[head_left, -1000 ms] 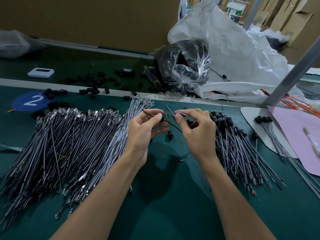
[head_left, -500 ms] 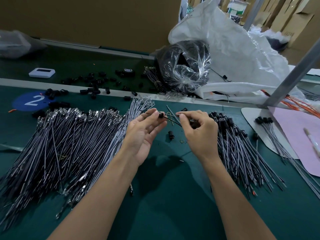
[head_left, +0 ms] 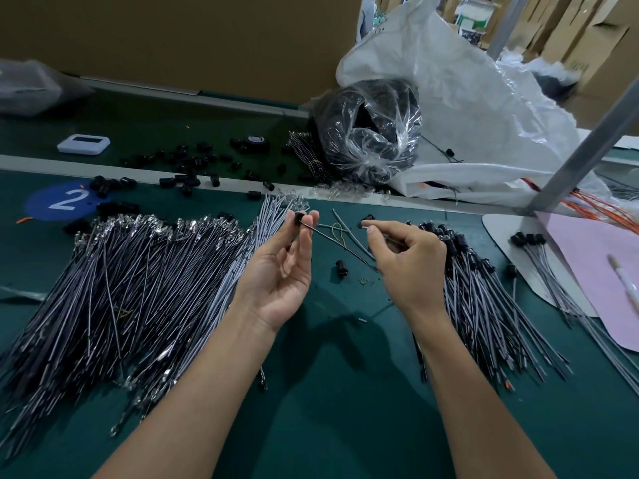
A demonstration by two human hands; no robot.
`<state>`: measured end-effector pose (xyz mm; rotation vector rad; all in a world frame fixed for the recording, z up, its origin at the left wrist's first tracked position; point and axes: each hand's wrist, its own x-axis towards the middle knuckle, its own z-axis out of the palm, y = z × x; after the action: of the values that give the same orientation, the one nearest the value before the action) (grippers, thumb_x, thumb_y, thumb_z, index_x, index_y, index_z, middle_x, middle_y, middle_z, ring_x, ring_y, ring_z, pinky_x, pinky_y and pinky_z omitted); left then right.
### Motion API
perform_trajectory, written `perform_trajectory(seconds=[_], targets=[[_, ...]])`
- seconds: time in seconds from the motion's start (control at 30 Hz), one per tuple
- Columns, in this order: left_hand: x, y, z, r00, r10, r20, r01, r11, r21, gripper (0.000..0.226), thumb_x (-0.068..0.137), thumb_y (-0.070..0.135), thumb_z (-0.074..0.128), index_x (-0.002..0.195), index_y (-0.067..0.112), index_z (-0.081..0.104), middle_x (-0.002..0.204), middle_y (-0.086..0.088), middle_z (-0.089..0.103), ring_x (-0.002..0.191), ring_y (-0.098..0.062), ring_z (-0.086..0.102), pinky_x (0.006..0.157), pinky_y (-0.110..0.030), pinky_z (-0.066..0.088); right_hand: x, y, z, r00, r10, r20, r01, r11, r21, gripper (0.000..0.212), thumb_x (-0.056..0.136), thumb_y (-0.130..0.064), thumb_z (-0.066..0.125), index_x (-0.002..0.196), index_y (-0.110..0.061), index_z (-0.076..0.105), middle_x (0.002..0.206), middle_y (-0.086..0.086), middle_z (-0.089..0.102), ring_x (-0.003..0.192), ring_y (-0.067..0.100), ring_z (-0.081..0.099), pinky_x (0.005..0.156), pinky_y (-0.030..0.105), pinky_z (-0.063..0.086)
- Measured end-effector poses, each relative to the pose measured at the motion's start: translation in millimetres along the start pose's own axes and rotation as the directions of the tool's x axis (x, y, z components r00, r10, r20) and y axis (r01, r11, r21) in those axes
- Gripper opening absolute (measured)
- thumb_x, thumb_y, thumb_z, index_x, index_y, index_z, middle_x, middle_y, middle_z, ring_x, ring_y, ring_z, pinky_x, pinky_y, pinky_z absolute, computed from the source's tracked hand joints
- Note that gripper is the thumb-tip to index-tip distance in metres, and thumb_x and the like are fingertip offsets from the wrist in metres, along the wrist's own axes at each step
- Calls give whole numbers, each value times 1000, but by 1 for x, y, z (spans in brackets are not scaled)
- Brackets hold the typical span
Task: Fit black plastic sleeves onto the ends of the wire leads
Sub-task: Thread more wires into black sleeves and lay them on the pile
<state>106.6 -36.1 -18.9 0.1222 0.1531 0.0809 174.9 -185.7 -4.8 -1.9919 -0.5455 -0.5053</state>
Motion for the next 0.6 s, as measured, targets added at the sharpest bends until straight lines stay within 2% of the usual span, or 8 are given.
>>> perform_trajectory(seconds=[0.1,0.23,0.3,0.37,0.43,0.53,0.6], targets=[[0,1,1,1000,-9,-11,9,1000,-27,19,73,7,73,88,-4,70,95,-12,66,67,-12,72,55,-17,56,0,0,0,1000,9,-12,-9,1000,21,12,88,-11,68,92,-16,79,65,-9,67,53,0,55,57,10,37],[-1,3,1,998,-42,40,45,995,-94,49,42,-9,91,86,-8,69,92,-15,64,65,-15,73,51,-21,57,0,-1,2,1000,9,3,-9,999,53,14,92,-11,64,98,-14,76,64,-9,66,53,1,57,56,10,40],[-1,3,2,998,-41,48,46,994,-99,51,37,-11,92,82,-9,69,90,-16,64,64,-16,73,50,-21,56,-1,0,3,1000,-8,14,7,999,40,12,94,-13,62,101,-12,72,64,-9,67,50,2,57,51,8,37],[-1,2,3,998,-38,40,41,995,-86,50,38,-10,92,81,-7,68,90,-16,64,64,-17,73,49,-21,56,-1,0,4,1000,-10,18,10,1000,16,7,95,-15,62,99,-12,66,65,-14,67,55,5,62,52,11,41],[0,1,2,1000,-19,18,20,998,-57,41,44,-6,90,80,-3,69,90,-14,65,65,-16,73,50,-21,57,-1,1,4,1000,-1,28,1,1000,8,3,94,-12,62,94,-10,64,68,-17,66,67,4,66,64,17,50],[0,-1,1,1000,15,-10,-15,1000,1,14,62,8,80,71,2,71,81,-9,69,67,-13,72,56,-18,58,-2,1,7,998,-2,56,2,1000,1,4,94,-7,61,92,-7,64,73,-14,67,75,3,67,74,25,54],[-1,-3,3,1000,21,-4,-21,1000,11,9,70,12,73,68,3,73,76,-7,71,68,-12,72,57,-18,58,-4,0,8,998,-19,61,19,1000,0,4,94,-7,61,91,-8,64,75,-10,70,75,5,67,75,26,54]])
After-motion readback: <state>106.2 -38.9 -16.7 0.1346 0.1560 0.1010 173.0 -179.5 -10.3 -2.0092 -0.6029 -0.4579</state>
